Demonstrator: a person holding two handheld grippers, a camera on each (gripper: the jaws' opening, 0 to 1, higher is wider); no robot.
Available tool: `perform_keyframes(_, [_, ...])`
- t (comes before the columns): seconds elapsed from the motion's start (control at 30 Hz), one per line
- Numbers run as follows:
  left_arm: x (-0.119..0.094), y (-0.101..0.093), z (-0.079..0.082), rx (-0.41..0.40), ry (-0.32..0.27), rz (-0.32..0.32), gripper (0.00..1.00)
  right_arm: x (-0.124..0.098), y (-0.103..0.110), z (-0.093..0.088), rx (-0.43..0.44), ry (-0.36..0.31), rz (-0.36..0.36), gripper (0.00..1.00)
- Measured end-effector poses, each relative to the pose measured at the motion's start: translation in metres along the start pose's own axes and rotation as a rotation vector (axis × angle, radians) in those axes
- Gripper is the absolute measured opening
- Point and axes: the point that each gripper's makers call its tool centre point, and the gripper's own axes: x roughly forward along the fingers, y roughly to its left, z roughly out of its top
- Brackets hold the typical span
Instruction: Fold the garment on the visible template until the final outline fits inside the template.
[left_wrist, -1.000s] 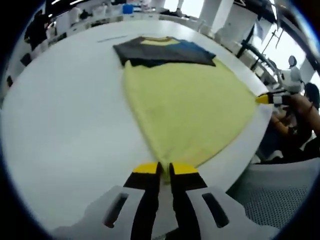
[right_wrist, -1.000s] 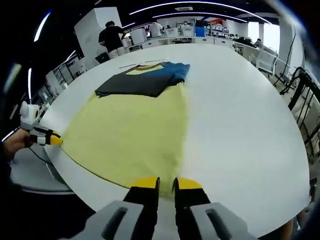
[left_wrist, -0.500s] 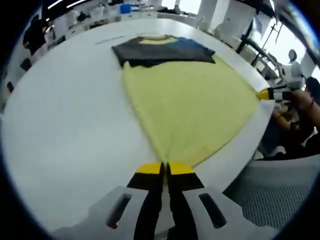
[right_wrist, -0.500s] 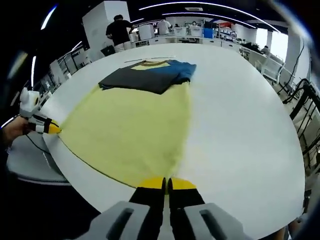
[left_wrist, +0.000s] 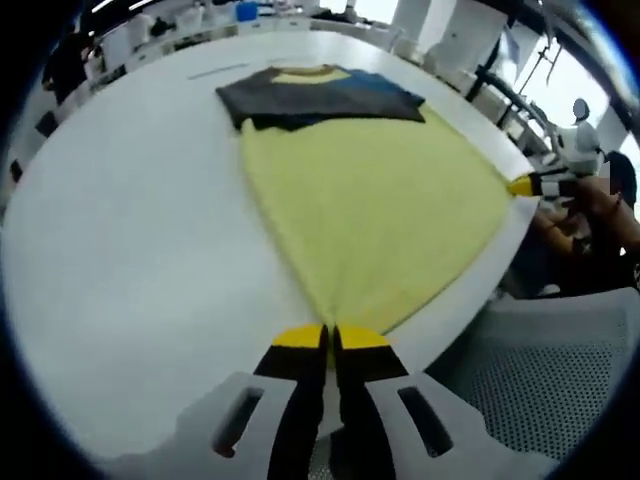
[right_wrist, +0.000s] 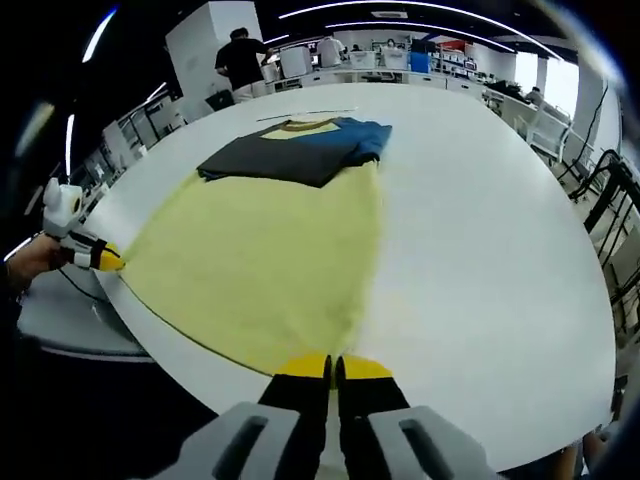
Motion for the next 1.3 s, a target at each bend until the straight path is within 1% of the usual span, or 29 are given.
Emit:
perform_keyframes(0.1, [-0.002, 0.001, -0.005, -0.01, 0.005, -0.001, 0.0, 0.0, 0.0, -0.003, 0.0, 0.007, 0.007, 0.0])
perform_keyframes(0.2, [-0.005, 0.002, -0.008, -0.048, 0.002, -0.003, 0.0, 0.0, 0.001, -0.007, 0.004, 0.01, 0.013, 0.0])
perform_keyframes(0.3, [-0.006, 0.001, -0.01, -0.06, 0.004, -0.006, 0.0, -0.002, 0.005, -0.009, 0.011, 0.01, 0.016, 0.0])
perform_keyframes(0.63, [-0.011, 0.0, -0.018, -0.05, 0.022, -0.023, 0.0, -0.006, 0.016, -0.016, 0.025, 0.018, 0.026, 0.0])
perform_keyframes(1.0, [-0.015, -0.001, -0.027, -0.02, 0.04, -0.033, 0.0, -0.011, 0.025, -0.025, 0.027, 0.03, 0.038, 0.0])
perform_keyframes(1.13, [-0.016, -0.001, -0.03, -0.018, 0.043, -0.036, 0.0, -0.012, 0.024, -0.027, 0.03, 0.034, 0.041, 0.0])
perform_keyframes(1.3, [-0.018, -0.003, -0.033, -0.017, 0.048, -0.04, 0.0, -0.013, 0.027, -0.03, 0.028, 0.04, 0.043, 0.0])
